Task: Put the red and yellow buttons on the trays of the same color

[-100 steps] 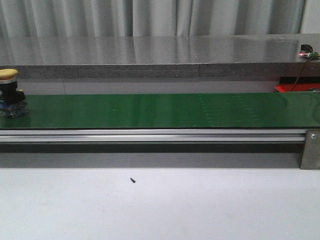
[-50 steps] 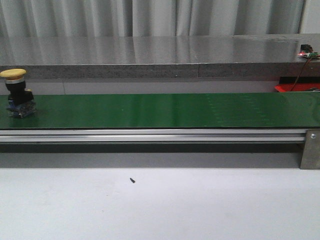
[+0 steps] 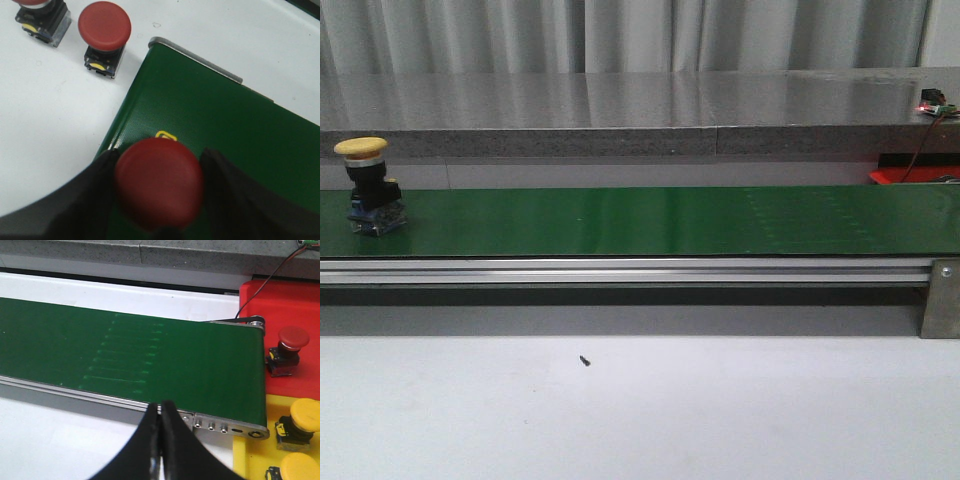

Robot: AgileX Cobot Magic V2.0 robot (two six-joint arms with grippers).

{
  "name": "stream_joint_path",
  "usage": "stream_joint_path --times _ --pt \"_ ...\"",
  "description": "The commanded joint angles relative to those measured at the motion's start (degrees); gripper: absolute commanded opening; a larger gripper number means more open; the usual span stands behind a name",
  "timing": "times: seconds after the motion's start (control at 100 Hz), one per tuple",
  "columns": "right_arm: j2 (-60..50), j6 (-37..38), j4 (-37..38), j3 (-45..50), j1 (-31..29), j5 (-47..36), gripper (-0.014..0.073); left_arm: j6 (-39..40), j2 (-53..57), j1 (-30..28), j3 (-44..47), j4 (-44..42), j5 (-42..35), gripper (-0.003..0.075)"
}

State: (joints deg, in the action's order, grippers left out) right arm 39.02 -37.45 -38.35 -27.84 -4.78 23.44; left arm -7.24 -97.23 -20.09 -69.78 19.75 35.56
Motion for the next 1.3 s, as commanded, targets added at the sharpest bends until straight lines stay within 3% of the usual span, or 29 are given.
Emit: stream_joint_path --times 0.0,0.1,0.33,0.43,0.57,0.75,1.29 --pt "-0.32 -0.35 -1.67 -1.56 0.03 -3.20 -0.0067 -0.33 2.20 0.35 -1.41 1.46 -1.61 0.0501" --pt "-0.32 -0.35 -1.73 -1.56 0.03 -3.20 -0.0067 -0.41 2.20 0.35 -1.41 1.60 -0.62 0.0581" --pt "-0.32 -0.35 -1.73 -1.56 0.03 -3.20 -0.0067 -1.91 4.43 0.35 -1.41 1.72 1.33 0.0573" --pt "-0.32 -0.35 -4.28 -1.56 0.03 -2.70 -0.0067 -3.08 6.48 0.35 -1.41 2.23 2.43 0.0536" --pt "-0.32 -0.35 -6.22 -1.56 0.03 -2.71 -0.0067 -5.39 10.23 1.33 -1.41 2.68 3.11 0.0366" --pt "-0.32 -0.35 -6.22 -1.56 0.03 -2.71 -0.0067 -7.44 14.72 5.19 -1.41 2.56 5.01 -0.0023" --pt "-0.32 -0.41 -4.87 -1.56 0.03 -1.29 -0.0067 -7.85 30.32 18.36 9.87 0.37 6.32 -0.0020"
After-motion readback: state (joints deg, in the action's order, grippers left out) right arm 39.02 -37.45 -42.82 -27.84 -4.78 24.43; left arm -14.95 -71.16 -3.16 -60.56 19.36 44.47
